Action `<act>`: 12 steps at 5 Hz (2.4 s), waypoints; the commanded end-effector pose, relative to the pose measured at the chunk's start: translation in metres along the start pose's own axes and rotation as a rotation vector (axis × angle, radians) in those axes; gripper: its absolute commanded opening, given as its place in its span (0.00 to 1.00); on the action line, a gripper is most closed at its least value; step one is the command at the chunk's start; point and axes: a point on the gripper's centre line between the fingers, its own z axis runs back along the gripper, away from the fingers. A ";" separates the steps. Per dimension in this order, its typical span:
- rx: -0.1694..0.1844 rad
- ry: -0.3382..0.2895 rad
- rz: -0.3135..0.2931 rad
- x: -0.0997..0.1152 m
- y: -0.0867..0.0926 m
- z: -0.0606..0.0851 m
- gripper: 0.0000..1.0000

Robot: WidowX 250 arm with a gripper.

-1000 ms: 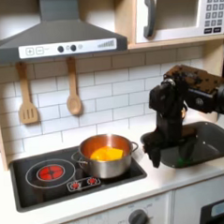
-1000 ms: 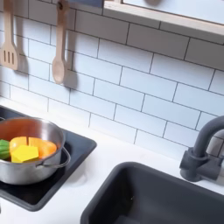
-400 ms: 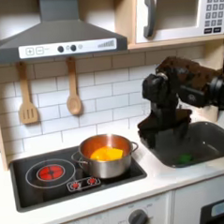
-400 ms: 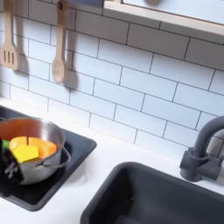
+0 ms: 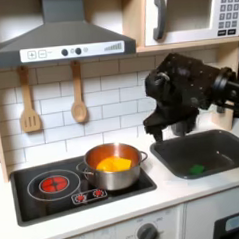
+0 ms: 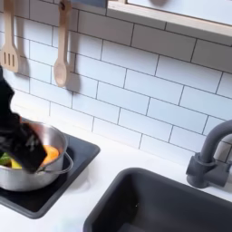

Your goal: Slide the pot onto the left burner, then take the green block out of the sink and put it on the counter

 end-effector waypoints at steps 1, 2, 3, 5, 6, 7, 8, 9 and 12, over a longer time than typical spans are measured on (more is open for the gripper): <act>-0.077 -0.096 0.014 0.024 -0.012 0.010 1.00; -0.096 -0.179 -0.004 0.034 -0.017 0.020 1.00; -0.144 -0.248 -0.008 0.034 -0.016 0.026 1.00; -0.193 -0.413 -0.071 0.043 -0.026 0.052 1.00; -0.182 -0.469 -0.072 0.048 -0.028 0.046 1.00; -0.134 -0.501 -0.065 0.056 -0.027 0.034 1.00; -0.107 -0.471 -0.077 0.070 -0.042 0.025 1.00; -0.136 -0.453 -0.045 0.079 -0.051 0.017 1.00; -0.120 -0.503 0.030 0.129 -0.051 0.012 1.00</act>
